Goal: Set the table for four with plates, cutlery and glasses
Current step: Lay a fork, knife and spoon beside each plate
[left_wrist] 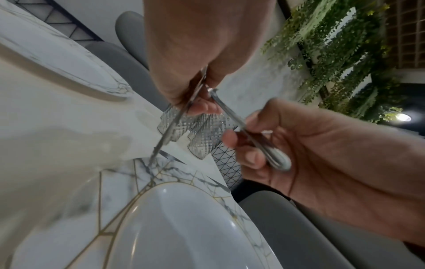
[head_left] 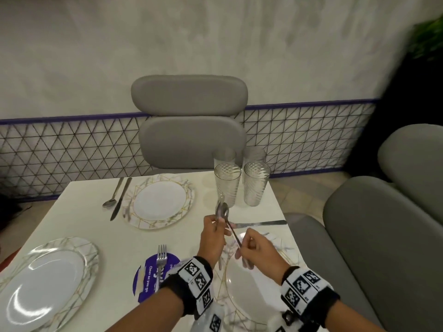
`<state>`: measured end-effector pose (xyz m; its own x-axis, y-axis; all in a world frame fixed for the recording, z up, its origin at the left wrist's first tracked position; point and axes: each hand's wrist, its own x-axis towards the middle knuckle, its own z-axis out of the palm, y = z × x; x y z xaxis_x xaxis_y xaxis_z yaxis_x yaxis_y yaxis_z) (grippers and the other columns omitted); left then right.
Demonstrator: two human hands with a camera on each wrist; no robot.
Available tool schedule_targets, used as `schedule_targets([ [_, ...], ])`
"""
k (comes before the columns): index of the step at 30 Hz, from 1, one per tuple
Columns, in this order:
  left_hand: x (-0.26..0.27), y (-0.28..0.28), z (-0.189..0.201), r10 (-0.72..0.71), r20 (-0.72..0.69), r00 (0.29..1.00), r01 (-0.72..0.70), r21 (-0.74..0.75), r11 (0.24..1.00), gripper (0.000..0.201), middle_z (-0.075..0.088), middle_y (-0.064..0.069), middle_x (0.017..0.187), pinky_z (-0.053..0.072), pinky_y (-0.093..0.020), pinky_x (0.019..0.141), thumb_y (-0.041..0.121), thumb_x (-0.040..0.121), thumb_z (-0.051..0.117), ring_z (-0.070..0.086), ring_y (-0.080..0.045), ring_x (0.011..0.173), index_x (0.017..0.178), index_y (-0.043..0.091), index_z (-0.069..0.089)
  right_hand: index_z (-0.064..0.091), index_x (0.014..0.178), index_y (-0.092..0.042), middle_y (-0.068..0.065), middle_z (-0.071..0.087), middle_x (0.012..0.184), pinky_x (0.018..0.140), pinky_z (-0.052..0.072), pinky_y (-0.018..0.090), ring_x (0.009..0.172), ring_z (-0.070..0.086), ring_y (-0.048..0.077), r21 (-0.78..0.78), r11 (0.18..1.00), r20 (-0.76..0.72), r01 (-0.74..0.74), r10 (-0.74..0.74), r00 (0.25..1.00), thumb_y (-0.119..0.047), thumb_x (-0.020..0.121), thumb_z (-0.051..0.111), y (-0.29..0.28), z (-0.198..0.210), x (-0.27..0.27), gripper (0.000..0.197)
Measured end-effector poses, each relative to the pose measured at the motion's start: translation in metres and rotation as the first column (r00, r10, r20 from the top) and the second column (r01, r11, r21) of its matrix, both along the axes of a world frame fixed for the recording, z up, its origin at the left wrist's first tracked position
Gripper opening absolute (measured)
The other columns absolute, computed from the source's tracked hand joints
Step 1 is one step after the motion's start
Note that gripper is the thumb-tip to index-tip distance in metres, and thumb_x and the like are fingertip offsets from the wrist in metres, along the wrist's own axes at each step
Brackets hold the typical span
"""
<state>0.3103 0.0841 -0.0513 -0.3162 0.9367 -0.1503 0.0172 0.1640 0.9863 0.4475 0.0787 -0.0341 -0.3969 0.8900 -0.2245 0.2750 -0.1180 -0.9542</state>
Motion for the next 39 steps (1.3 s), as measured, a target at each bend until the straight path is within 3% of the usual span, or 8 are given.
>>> schedule_targets([
  [6,-0.016,0.038,-0.015,0.076,-0.043,0.996,-0.084,-0.210,0.974,0.046,0.068,-0.023,0.099,0.035,-0.022,0.043,0.038,0.098,0.036,0.046,-0.016,0.048,0.113,-0.004,0.046,0.032,0.066,-0.020,0.000,0.044,0.068,0.059,0.032,0.016,0.059,0.034,0.005,0.303,0.939,0.312,-0.166,0.067,0.948,-0.001,0.085,0.051,0.035,-0.006,0.040,0.032],
  [12,-0.018,0.062,-0.017,-0.020,-0.073,0.997,0.005,-0.198,0.980,0.042,0.071,-0.014,0.083,0.036,-0.021,0.040,0.037,0.098,0.041,0.045,-0.012,0.042,0.091,0.000,0.060,0.036,0.071,-0.012,-0.008,0.036,0.068,0.059,0.031,0.016,0.061,0.032,0.002,0.479,0.797,0.512,-0.366,0.084,0.855,0.003,0.079,0.049,0.077,-0.008,0.052,0.021],
  [17,-0.025,0.082,-0.040,-0.075,-0.066,0.995,0.054,-0.274,0.960,0.014,0.056,-0.006,0.057,0.032,-0.021,0.043,0.006,0.086,0.059,0.042,-0.014,0.046,0.074,0.004,0.065,0.055,0.078,-0.005,-0.015,0.044,0.071,0.064,0.032,0.013,0.071,0.039,-0.002,0.463,0.830,0.491,-0.310,0.050,0.870,0.004,0.080,0.056,0.122,-0.021,0.063,0.010],
  [23,-0.022,0.105,-0.061,-0.003,-0.177,0.984,-0.062,-0.357,0.932,0.028,0.055,-0.004,0.056,0.033,-0.021,0.044,0.015,0.077,0.071,0.045,-0.014,0.048,0.093,-0.005,0.061,0.057,0.074,-0.022,0.001,0.055,0.078,0.062,0.037,0.010,0.066,0.046,0.006,0.230,0.970,0.429,-0.073,-0.034,0.903,0.001,0.077,0.068,0.157,-0.043,0.080,0.027],
  [27,-0.013,0.109,-0.066,0.005,-0.232,0.973,-0.089,-0.357,0.930,0.029,0.059,-0.006,0.062,0.036,-0.018,0.042,0.016,0.082,0.065,0.050,-0.014,0.052,0.099,-0.006,0.058,0.069,0.098,-0.004,0.004,0.055,0.080,0.057,0.037,0.005,0.063,0.045,0.005,0.202,0.978,0.502,-0.041,-0.068,0.862,0.004,0.079,0.064,0.168,-0.060,0.085,0.021],
  [31,-0.003,0.104,-0.066,-0.001,-0.223,0.975,-0.077,-0.339,0.938,0.017,0.056,-0.006,0.067,0.036,-0.018,0.044,0.015,0.086,0.062,0.049,-0.013,0.055,0.089,0.007,0.047,0.071,0.101,-0.005,0.007,0.064,0.091,0.063,0.037,0.001,0.080,0.053,0.012,0.249,0.968,0.557,-0.037,-0.112,0.823,0.007,0.080,0.058,0.173,-0.074,0.086,0.027],
  [35,-0.004,0.101,-0.068,0.036,-0.182,0.983,-0.093,-0.313,0.945,0.018,0.055,-0.008,0.069,0.041,-0.025,0.048,0.010,0.086,0.061,0.049,-0.016,0.054,0.086,0.010,0.043,0.072,0.101,-0.007,0.012,0.069,0.106,0.089,0.048,0.023,0.097,0.062,0.023,0.285,0.958,0.582,-0.016,-0.159,0.797,0.007,0.082,0.054,0.175,-0.081,0.083,0.030],
  [39,-0.010,0.095,-0.067,0.016,-0.235,0.972,-0.087,-0.298,0.951,0.017,0.058,-0.010,0.071,0.044,-0.027,0.051,0.012,0.088,0.059,0.051,-0.016,0.054,0.087,0.009,0.043,0.072,0.101,-0.008,0.017,0.067,0.106,0.090,0.046,0.027,0.102,0.059,0.028,0.316,0.948,0.631,-0.043,-0.176,0.756,0.009,0.083,0.044,0.177,-0.083,0.084,0.037],
])
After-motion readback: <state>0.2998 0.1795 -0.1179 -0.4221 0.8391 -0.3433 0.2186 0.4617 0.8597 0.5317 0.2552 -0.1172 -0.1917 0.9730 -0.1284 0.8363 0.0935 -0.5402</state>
